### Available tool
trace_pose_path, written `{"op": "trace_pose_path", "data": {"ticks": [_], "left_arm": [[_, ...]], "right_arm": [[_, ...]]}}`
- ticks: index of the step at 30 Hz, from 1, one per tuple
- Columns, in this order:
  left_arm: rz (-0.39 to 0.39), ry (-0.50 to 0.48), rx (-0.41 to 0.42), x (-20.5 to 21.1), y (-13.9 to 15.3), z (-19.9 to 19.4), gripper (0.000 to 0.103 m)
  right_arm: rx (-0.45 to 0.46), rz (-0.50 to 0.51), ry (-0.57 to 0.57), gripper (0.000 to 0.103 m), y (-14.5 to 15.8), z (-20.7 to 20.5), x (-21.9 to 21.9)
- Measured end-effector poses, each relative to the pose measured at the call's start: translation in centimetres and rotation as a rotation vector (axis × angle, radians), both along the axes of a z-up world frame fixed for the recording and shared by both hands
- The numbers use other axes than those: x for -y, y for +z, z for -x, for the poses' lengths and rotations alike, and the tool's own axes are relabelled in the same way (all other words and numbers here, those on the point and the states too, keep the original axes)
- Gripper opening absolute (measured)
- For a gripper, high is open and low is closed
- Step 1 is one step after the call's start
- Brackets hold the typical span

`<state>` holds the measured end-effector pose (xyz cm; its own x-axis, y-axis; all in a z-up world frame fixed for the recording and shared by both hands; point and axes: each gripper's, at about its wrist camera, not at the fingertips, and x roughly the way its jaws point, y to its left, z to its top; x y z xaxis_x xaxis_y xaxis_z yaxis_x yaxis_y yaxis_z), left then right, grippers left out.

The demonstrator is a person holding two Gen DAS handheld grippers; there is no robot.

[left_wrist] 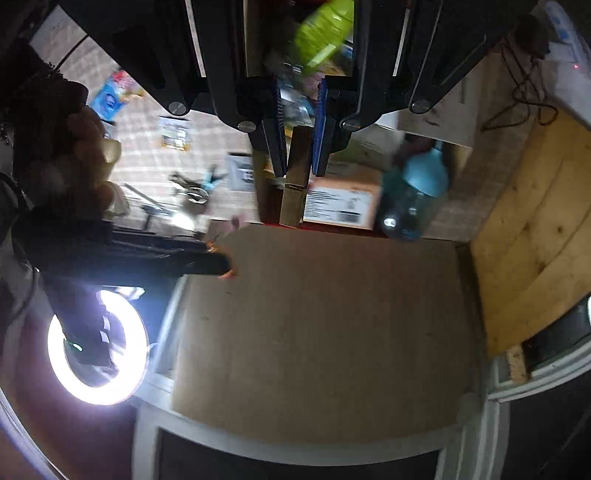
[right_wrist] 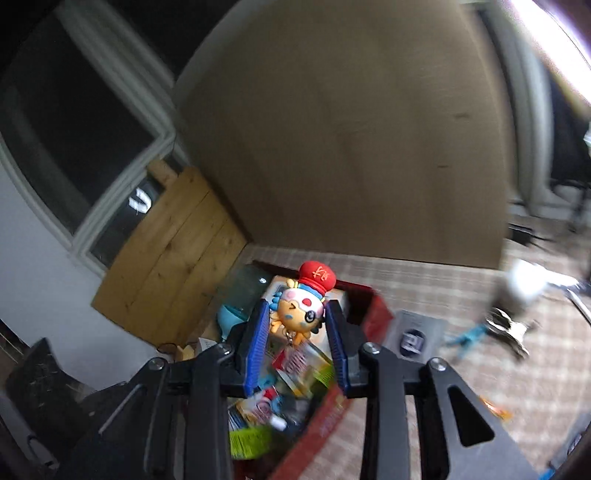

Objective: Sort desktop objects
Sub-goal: 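Carry the wooden block and clown toy into the red bin and release, then move both open tools over the yellow sachet and grey 'ta' packet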

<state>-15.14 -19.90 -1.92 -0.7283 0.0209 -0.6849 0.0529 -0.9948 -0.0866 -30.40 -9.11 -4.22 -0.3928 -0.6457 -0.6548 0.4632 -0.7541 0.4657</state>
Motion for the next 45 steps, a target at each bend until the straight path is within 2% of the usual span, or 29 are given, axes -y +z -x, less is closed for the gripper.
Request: {"op": "trace_pose_path", "data": {"ticks": [2,6,8,12,18,22,26,30,37,41,45], "left_arm": [[0.037,0.021,0.027,0.4,-0.5,0.8,0.015],[0.009,0.017,0.010,1.0,-0.8,0.4,0.015],[0.000,0.005,0.017,0.7,-1.1,0.5,0.015],[-0.017,-0.041,0.025,-0.7,-1.5,0.6,0.015],[-0.055,-0.158,0.049,-5.4,-1.7,1.5,0.015],[-0.038,-0.221,0.080,-9.3,-2.3,2.8,0.015],[-0.019,-0.267,0.104,-12.7,-2.7,4.1,0.015],[0.013,-0.299,0.110,-15.8,-3.0,5.1,0.023],[0.062,-0.338,0.129,-19.4,-3.9,6.3,0.024],[0.074,-0.317,0.154,-19.0,-5.1,7.2,0.024],[0.068,-0.305,0.219,-17.8,-7.3,7.4,0.024]], "right_arm": [[0.004,-0.024,0.005,0.034,0.1,0.5,0.8],[-0.087,-0.047,-0.015,0.034,1.2,-0.6,-0.6],[-0.092,-0.058,-0.027,0.034,1.0,-1.1,-2.2],[-0.100,-0.100,-0.106,0.034,1.1,-2.2,-7.2],[-0.070,-0.170,-0.265,0.033,0.3,-4.3,-17.7],[-0.050,-0.246,-0.372,0.033,-0.5,-5.9,-24.1],[-0.041,-0.270,-0.436,0.033,-1.0,-7.2,-27.9],[-0.038,-0.262,-0.490,0.033,-1.8,-8.5,-30.5],[-0.042,-0.264,-0.514,0.033,-2.5,-10.1,-33.1],[-0.041,-0.264,-0.506,0.033,-3.0,-10.4,-33.9],[-0.002,-0.279,-0.485,0.033,-4.6,-10.7,-34.6]]}}
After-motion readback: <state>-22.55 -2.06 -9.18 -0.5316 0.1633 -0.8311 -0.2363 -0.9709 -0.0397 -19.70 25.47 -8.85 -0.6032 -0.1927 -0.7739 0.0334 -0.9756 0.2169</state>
